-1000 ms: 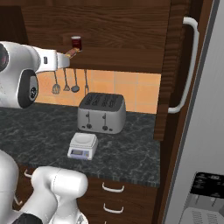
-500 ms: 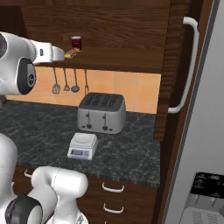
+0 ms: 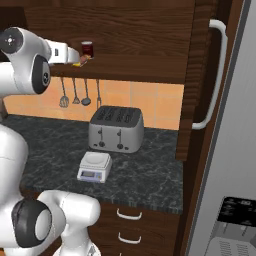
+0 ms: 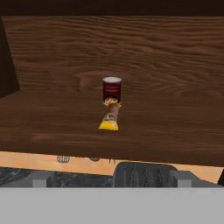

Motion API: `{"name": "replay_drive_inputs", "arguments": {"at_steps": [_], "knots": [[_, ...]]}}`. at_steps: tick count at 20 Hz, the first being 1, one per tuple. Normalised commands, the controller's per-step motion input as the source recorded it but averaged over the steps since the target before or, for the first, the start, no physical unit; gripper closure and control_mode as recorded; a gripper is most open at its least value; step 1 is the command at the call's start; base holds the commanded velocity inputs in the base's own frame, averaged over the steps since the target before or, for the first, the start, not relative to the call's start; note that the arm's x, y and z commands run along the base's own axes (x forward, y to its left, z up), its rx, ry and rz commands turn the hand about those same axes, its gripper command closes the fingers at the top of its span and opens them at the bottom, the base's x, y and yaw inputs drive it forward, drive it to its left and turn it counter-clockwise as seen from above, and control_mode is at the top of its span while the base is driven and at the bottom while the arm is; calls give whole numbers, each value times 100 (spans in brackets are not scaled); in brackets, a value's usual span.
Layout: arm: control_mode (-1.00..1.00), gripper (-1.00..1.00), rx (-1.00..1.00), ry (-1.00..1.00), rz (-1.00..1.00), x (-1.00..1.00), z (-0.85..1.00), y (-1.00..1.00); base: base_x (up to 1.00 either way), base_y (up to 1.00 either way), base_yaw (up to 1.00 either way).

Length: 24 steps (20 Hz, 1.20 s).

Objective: Pick the bar and place it on the digital scale for weighing, and close the cabinet.

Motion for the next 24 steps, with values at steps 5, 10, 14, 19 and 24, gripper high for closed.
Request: {"name": "replay_drive_inputs", "arguments": {"at_steps": [5, 10, 14, 19, 24], "knots": [[-100, -100, 0, 7, 0, 55, -18, 0, 0, 0, 0], [-100, -100, 0, 2, 0, 55, -20, 7, 0, 0, 0], [-100, -100, 0, 0, 0, 53, -18, 5, 0, 0, 0], [-100, -100, 0, 0, 0, 55, -16, 3, 0, 0, 0], [-100, -100, 0, 5, 0, 50, -2, 9, 0, 0, 0]]}}
